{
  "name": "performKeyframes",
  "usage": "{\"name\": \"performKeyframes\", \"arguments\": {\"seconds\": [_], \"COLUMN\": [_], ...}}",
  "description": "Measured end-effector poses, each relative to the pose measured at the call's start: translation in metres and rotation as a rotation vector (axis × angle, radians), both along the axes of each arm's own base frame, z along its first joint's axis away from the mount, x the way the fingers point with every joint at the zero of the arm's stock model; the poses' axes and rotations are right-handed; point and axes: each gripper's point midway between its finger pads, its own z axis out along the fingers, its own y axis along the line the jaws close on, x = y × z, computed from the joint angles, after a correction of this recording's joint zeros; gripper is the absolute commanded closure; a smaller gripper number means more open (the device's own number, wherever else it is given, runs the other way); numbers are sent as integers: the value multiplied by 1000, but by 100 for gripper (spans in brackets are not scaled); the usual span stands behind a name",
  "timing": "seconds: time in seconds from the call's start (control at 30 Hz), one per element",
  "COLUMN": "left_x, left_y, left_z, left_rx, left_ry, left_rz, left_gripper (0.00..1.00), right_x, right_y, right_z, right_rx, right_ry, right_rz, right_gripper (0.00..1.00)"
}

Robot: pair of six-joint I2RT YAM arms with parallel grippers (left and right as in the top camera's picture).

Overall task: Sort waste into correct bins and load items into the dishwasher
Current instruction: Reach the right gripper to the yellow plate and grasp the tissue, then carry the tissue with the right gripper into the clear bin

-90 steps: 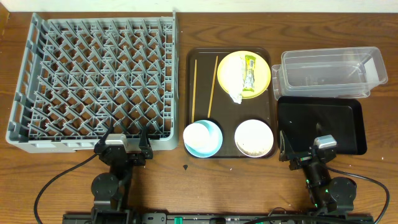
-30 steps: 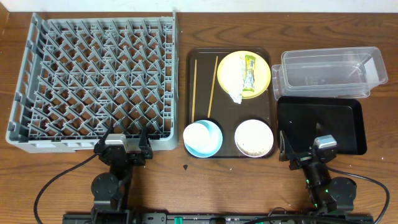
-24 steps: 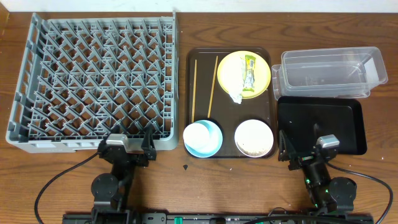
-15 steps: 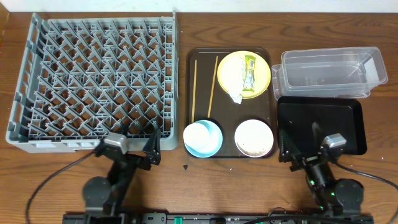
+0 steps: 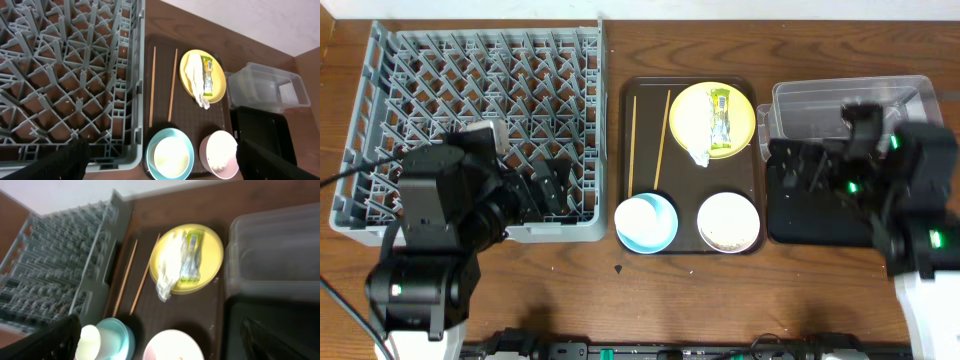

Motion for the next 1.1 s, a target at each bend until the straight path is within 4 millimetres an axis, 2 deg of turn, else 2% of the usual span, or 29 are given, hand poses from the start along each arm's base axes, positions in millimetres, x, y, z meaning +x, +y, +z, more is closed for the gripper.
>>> {"name": "performKeyframes", "arguments": {"seconds": [0.17,0.27,0.3,0.33,0.37,0.4,0.47,0.53,0.6,0.63,0.7,0.87,0.9,1.03,1.1], "left_x": [0,0,0,-1,-1,-1,-1,-1,-1,-2,-2,-2,-2,-2,-2], "left_y": [-4,-6,-7,-7,-7,-7,-7,-7,-7,-7,-7,-7,-7,-7,-7], "left_z": [-8,-7,-7,-7,-7,-7,-8,-8,-8,-8,-8,-8,-8,-8,-8], "left_rx": [-13,-23,-26,-27,-28,-28,-28,-28,-28,-28,-28,-28,-28,-28,-28], "left_ry": [50,50,49,50,50,51,53,54,54,55,55,55,55,55,55], "left_rz": [-16,-28,-30,-32,-33,-33,-33,-33,-33,-33,-33,-33,-33,-33,-33], "left_gripper": [6,6,6,6,6,6,6,6,6,6,6,6,6,6,6], "right_x": [23,29,34,44,56,73,97,125,139,150,156,161,164,166,165], "right_y": [27,52,63,73,82,94,103,109,110,113,115,117,117,114,112], "right_z": [-43,-64,-72,-78,-81,-87,-100,-128,-159,-179,-208,-260,-262,-263,-263], "right_rx": [72,-3,-72,-142,-201,-246,-281,-315,-340,-349,-365,-402,-419,-456,-467], "right_ry": [178,264,293,300,289,270,245,231,247,246,271,316,306,299,306], "right_rz": [98,162,180,192,198,205,193,172,163,159,159,161,153,133,124], "right_gripper": [1,2,9,20,23,23,20,20,22,27,29,54,58,90,98]}}
